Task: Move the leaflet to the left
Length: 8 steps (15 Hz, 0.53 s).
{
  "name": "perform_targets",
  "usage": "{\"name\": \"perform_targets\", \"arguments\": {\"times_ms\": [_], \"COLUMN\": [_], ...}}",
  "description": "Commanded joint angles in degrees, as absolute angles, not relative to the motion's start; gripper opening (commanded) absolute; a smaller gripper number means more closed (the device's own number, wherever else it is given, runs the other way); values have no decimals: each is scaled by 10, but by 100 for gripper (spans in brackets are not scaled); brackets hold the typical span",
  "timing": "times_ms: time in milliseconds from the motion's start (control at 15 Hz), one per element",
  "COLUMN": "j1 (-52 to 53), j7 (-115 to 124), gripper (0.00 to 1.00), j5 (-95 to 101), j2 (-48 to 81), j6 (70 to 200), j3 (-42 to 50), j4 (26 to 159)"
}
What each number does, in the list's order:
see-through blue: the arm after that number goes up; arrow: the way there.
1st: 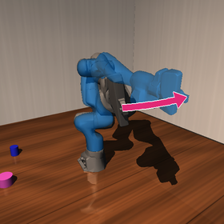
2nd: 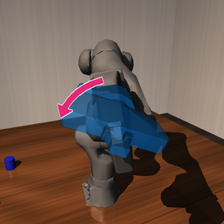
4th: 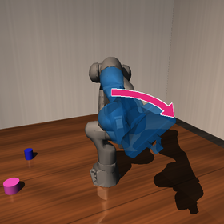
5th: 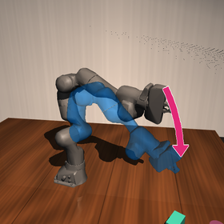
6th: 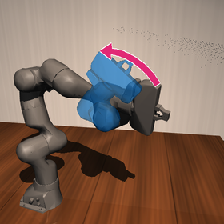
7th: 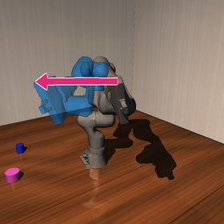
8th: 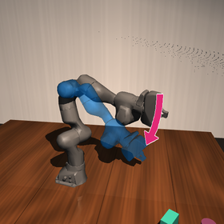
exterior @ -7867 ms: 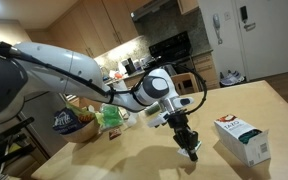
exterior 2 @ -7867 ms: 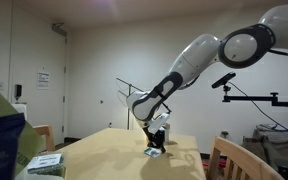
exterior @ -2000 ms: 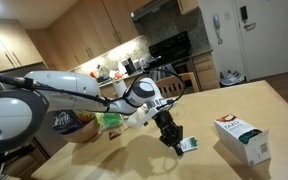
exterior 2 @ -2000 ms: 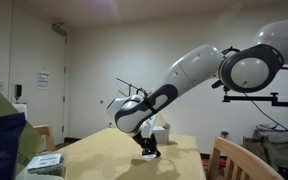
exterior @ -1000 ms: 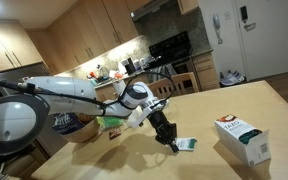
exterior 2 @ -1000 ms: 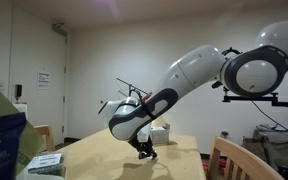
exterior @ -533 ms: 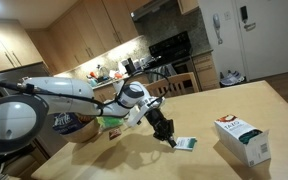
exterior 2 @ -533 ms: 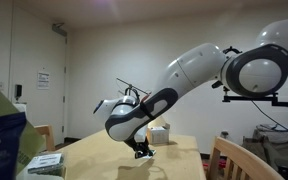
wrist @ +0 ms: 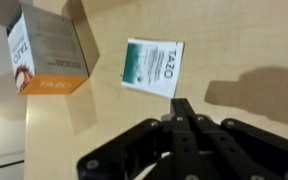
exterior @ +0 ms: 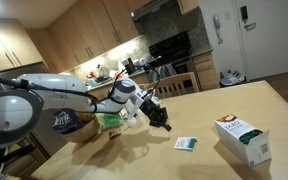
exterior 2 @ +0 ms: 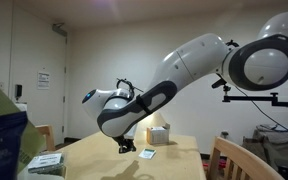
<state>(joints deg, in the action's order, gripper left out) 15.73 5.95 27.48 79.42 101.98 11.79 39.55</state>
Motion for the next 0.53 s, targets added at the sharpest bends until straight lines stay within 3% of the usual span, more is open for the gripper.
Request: {"name": "perform_targets", "arguments": {"times_ms": [0, 467], "j1": [161, 116], "j7": [54, 51], "gripper": [0, 0], "j5": [283, 256], "j2": [705, 598], "j6": [1146, 1333], "j3": [102, 50], "j4": [504, 668]}}
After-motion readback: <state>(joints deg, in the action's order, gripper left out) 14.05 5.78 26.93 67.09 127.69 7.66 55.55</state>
